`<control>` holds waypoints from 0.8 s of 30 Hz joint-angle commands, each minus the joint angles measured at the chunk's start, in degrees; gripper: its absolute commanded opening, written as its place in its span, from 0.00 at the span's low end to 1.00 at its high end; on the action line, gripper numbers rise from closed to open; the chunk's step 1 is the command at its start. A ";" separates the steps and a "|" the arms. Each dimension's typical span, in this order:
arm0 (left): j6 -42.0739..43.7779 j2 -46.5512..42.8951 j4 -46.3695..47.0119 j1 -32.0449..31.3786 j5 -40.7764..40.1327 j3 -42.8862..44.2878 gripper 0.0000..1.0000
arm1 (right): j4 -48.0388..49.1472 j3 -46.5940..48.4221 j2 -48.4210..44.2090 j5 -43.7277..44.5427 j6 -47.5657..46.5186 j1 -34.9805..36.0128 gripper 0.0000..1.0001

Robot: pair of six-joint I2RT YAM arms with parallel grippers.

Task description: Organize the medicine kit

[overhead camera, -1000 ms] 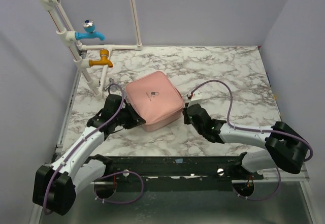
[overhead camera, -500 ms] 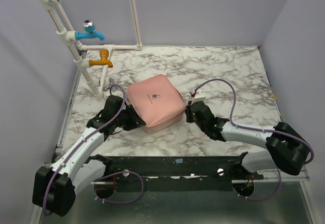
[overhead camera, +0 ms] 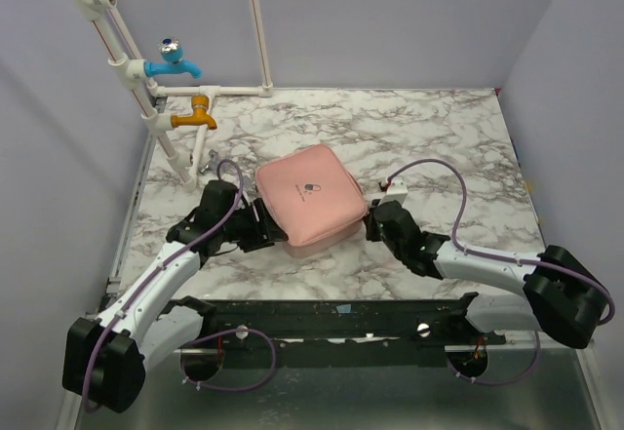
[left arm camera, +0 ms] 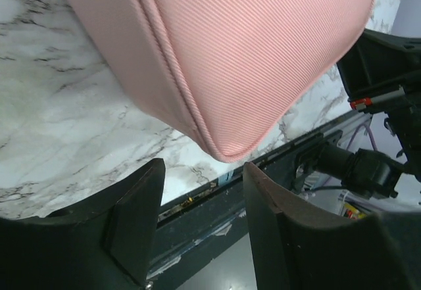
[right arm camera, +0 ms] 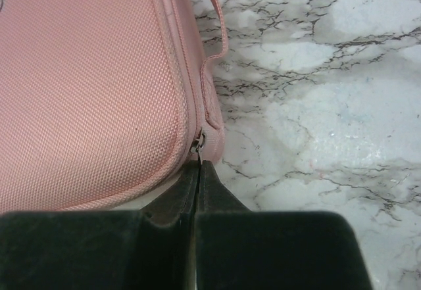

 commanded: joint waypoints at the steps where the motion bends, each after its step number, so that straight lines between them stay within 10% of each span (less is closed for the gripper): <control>1: -0.60 -2.41 -0.01 -3.37 5.42 1.47 0.57 | -2.89 -1.76 -0.95 -0.17 3.21 2.85 0.01; 10: -6.36 -4.30 -2.26 -18.54 0.97 8.04 0.56 | -2.44 -1.99 -1.40 0.00 3.61 5.04 0.01; 24: -8.10 10.97 8.46 -22.18 -2.44 5.85 0.50 | -6.27 -3.39 -7.04 3.35 4.40 10.46 0.01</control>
